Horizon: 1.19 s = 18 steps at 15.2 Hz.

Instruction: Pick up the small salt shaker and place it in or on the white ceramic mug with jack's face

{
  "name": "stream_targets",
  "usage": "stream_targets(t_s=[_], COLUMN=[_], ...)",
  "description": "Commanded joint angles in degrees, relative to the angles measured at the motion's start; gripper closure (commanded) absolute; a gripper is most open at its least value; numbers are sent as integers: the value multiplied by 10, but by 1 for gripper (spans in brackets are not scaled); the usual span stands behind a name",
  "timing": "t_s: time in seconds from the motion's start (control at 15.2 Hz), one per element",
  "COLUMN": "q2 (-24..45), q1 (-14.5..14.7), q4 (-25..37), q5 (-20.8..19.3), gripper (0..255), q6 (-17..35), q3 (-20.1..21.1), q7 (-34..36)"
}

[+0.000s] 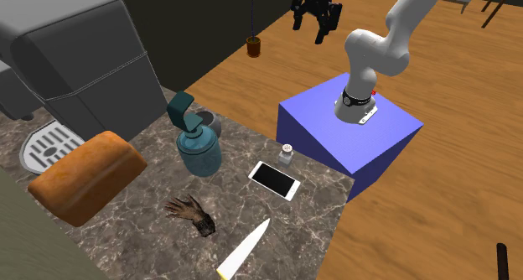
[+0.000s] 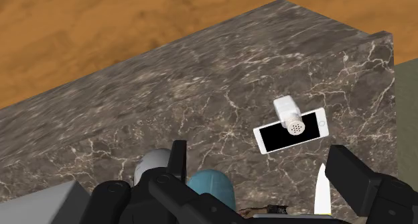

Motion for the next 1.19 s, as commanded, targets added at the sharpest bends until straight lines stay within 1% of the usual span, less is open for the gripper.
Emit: stream_targets(t_s=[0.0,0.33,0.59,0.86,1.12], q2=[0,5,26,65,123], q1=[0,17,33,51,71], q4=[0,-90,-149,-195,-227], q5=[0,13,23,35,49], gripper=[0,0,0,0,0], q6=[0,113,207,307,411], q3=[0,5,9,13,17], q7=[0,-9,-17,-28,-41])
